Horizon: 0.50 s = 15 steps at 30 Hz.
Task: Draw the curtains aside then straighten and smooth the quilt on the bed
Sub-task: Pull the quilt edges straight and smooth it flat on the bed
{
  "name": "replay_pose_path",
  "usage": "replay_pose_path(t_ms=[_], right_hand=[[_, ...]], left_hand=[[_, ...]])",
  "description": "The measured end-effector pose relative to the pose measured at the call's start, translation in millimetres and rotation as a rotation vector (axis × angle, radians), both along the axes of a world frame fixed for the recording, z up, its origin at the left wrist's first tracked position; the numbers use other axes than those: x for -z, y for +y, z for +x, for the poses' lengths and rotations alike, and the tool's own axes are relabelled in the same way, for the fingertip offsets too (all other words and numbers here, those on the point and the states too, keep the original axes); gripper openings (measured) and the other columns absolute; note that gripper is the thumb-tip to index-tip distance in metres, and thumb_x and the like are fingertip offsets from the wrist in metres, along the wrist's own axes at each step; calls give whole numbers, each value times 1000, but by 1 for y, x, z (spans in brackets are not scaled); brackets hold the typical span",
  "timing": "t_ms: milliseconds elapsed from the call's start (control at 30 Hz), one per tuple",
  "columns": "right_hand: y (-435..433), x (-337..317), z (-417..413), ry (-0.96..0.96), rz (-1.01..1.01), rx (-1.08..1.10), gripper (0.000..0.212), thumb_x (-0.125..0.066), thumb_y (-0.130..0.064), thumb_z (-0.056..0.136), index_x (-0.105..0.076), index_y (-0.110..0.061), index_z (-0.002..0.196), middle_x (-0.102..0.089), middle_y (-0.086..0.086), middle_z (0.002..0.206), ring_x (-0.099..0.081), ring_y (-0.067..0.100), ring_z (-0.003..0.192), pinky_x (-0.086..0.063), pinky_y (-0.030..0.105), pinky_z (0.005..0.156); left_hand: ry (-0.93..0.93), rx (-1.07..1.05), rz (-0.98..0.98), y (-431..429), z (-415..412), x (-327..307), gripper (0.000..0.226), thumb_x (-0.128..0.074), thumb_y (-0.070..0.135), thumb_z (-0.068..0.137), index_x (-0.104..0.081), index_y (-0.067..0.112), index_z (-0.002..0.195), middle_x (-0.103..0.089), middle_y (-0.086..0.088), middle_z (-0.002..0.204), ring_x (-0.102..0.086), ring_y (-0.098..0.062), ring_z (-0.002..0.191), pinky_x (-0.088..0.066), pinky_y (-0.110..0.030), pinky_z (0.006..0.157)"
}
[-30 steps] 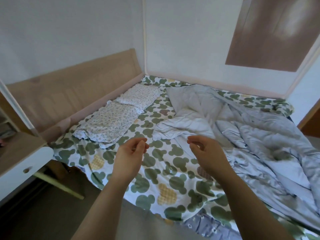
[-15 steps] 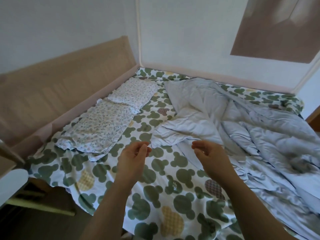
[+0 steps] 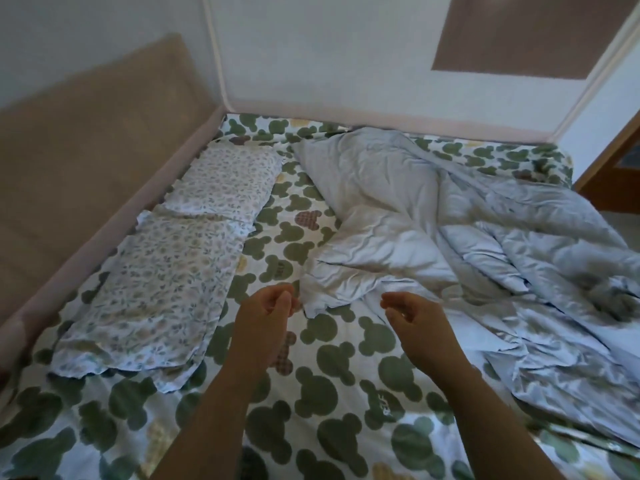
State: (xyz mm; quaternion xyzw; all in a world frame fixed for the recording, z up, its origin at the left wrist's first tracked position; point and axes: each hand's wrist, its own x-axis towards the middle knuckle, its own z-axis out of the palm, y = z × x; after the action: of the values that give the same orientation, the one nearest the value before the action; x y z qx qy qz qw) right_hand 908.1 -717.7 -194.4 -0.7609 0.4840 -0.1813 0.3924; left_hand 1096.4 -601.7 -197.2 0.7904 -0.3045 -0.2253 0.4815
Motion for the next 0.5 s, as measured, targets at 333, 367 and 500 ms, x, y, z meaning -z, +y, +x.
replay_pose_path(t_ms=[333, 367, 500], right_hand=[[-36, 53, 48, 68, 50, -7, 28, -53, -18, 95, -64, -16, 121, -67, -1, 116, -59, 6, 98, -45, 21, 92], [-38, 57, 52, 71, 56, -16, 28, -53, -19, 95, -64, -18, 121, -67, -2, 116, -60, 7, 100, -47, 26, 95], [-47, 70, 72, 72, 62, -58, 27, -53, -19, 94, -65, -19, 119, -67, -2, 116, -60, 7, 100, -47, 27, 96]], left_hand=[[-5, -1, 198, -42, 44, 54, 24, -45, 19, 97, -68, 18, 90, -67, 1, 83, -60, -9, 76, -43, -21, 67], [10, -12, 200, -44, 46, 57, 24, -46, 19, 97, -69, 18, 91, -68, 2, 83, -61, -10, 77, -45, -22, 68], [35, -31, 165, -50, 56, 60, 22, -47, 18, 98, -69, 15, 94, -67, 5, 81, -61, -7, 74, -42, -17, 62]])
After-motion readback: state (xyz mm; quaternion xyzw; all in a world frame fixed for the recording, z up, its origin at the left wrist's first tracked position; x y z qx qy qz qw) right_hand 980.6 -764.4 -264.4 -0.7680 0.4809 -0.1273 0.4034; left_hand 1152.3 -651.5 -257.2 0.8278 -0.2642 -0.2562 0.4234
